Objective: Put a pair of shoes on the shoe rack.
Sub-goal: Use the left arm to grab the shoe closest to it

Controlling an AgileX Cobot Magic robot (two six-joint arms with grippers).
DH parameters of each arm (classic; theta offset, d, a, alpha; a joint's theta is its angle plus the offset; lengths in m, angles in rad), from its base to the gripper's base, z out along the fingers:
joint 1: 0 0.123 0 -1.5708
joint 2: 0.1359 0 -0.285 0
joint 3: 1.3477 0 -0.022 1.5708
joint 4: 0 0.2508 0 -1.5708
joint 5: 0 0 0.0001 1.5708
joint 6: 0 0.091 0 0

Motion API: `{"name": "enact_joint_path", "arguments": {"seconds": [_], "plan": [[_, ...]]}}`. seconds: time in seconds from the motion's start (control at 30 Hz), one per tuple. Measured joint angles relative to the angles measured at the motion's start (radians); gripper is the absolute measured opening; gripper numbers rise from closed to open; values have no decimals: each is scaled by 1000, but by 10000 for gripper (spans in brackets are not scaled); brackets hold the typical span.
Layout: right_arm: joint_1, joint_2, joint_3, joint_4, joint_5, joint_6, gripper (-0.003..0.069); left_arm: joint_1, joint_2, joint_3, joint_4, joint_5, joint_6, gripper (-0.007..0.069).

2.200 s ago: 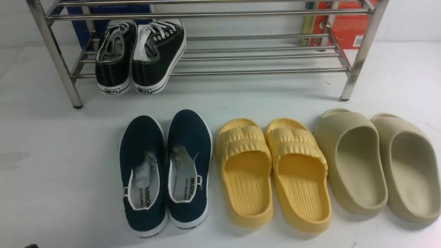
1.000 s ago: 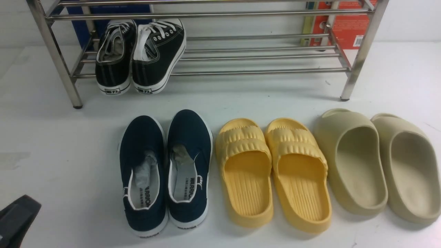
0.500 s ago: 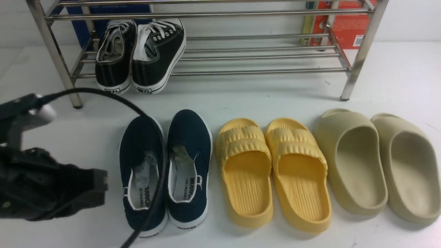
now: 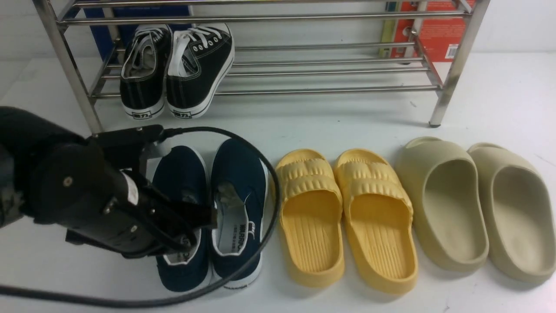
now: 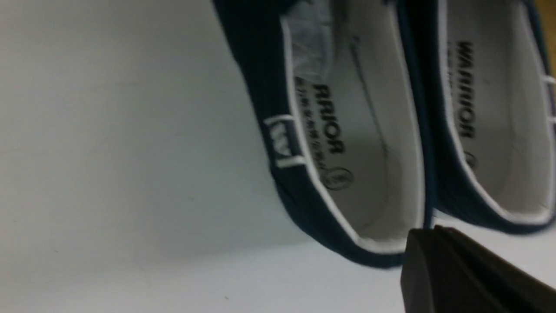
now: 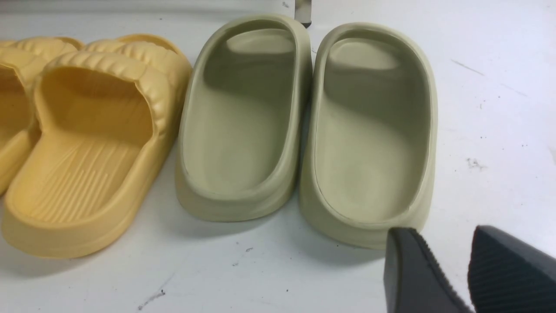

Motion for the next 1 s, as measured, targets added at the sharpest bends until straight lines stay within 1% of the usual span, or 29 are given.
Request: {"name": "enact_joint_path", "arguments": {"seconds": [0.07, 0.13, 0.17, 0.2, 0.23, 0.27, 0.3, 0.33, 0.37, 0.43, 0.47, 0.5, 0.57, 0.6, 0.63, 0.67, 0.7, 0.87, 0.93, 1.0], "plan": [[0, 0, 0, 0, 0, 0, 239, 21, 26, -7, 12, 0, -13, -3], [0, 0, 0, 0, 0, 0, 239, 58, 72, -18, 15, -3, -25, 52], [0, 0, 0, 0, 0, 0, 239, 75, 95, -22, 13, -6, -27, 92], [0, 0, 0, 0, 0, 0, 239, 77, 103, -23, 13, -6, -28, 107], [0, 0, 0, 0, 0, 0, 239, 91, 135, -25, 10, -8, -31, 171], [0, 0, 0, 0, 0, 0, 239, 94, 148, -25, 10, -10, -32, 204], [0, 0, 0, 0, 0, 0, 239, 97, 164, -25, 10, -14, -34, 252], [0, 0, 0, 0, 0, 0, 239, 97, 167, -25, 10, -14, -34, 252], [0, 0, 0, 0, 0, 0, 239, 99, 194, -25, 9, -24, -35, 315], [0, 0, 0, 0, 0, 0, 239, 99, 211, -25, 8, -31, -35, 347], [0, 0, 0, 0, 0, 0, 239, 99, 232, -25, 8, -46, -35, 375], [0, 0, 0, 0, 0, 0, 239, 99, 242, -25, 8, -50, -35, 379], [0, 0, 0, 0, 0, 0, 239, 99, 262, -25, 8, -55, -35, 372], [0, 0, 0, 0, 0, 0, 239, 99, 269, -25, 8, -57, -35, 355], [0, 0, 0, 0, 0, 0, 239, 99, 280, -25, 8, -57, -35, 322], [0, 0, 0, 0, 0, 0, 239, 99, 280, -25, 8, -57, -35, 315], [0, 0, 0, 0, 0, 0, 239, 99, 292, -25, 8, -57, -35, 251], [0, 0, 0, 0, 0, 0, 239, 99, 296, -26, 13, -42, -40, 20], [0, 0, 0, 0, 0, 0, 239, 99, 291, -26, 15, -37, -40, 11], [0, 0, 0, 0, 0, 0, 239, 99, 248, -26, 9, 8, -41, 15]]}}
